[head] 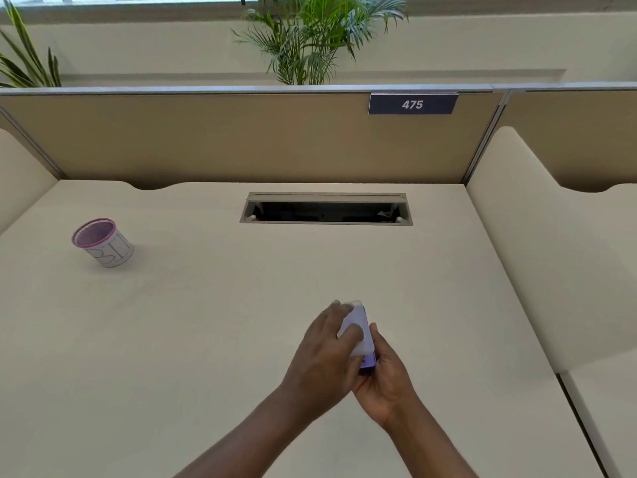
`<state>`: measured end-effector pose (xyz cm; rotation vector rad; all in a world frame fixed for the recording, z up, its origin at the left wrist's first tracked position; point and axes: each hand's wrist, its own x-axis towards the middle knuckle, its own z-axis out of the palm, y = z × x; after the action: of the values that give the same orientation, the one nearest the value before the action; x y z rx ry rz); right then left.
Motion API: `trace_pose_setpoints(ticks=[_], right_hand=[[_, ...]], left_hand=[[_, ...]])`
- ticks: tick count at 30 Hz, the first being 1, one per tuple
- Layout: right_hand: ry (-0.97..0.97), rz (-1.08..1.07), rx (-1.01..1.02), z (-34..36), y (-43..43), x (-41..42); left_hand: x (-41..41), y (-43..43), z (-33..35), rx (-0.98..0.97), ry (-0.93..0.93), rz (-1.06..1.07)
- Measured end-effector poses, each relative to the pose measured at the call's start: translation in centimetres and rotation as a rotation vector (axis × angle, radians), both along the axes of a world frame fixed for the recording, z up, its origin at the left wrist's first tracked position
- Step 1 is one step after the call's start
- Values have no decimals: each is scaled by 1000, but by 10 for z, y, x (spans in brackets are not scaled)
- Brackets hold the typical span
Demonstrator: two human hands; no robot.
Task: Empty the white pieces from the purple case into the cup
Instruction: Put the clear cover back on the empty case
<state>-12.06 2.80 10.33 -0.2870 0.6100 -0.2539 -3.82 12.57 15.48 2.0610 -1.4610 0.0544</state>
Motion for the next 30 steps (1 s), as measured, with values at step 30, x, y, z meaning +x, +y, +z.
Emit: trace_pose_setpoints(ticks=[30], right_hand=[[49, 162, -246, 12, -4, -2]], left_hand=[[24, 10, -1, 273, 119, -63]])
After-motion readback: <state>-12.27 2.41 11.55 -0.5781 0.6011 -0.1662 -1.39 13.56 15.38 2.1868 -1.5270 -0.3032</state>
